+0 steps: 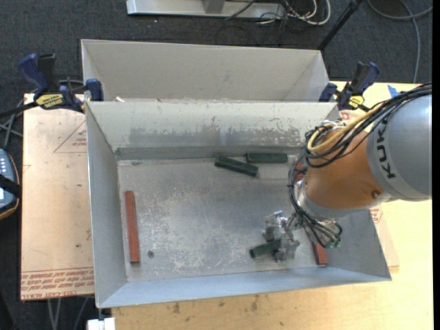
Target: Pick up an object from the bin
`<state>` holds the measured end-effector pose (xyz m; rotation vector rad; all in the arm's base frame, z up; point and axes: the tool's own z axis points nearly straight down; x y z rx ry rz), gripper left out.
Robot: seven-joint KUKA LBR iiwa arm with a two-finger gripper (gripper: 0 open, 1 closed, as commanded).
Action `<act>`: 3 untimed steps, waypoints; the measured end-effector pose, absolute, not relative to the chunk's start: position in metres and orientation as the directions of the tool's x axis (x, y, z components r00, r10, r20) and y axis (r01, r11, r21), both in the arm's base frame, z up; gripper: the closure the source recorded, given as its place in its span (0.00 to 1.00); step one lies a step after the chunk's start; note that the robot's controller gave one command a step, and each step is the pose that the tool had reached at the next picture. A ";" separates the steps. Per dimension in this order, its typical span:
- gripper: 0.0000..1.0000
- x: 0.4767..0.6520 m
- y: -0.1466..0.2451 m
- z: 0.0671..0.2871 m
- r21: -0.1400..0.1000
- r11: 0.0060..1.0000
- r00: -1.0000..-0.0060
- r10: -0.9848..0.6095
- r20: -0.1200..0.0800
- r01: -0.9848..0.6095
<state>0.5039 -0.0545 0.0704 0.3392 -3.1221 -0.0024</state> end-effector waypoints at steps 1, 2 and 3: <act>1.00 0.497 -0.087 0.172 0.000 0.968 -0.968 -0.250 -0.002 -0.250; 1.00 0.497 -0.087 0.172 0.000 0.968 -0.968 -0.250 -0.002 -0.250; 1.00 0.505 -0.103 0.223 0.002 0.967 -0.967 -0.256 0.001 -0.256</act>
Offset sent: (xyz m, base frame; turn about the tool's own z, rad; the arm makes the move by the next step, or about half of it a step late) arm 0.0000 0.0000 0.0000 0.0000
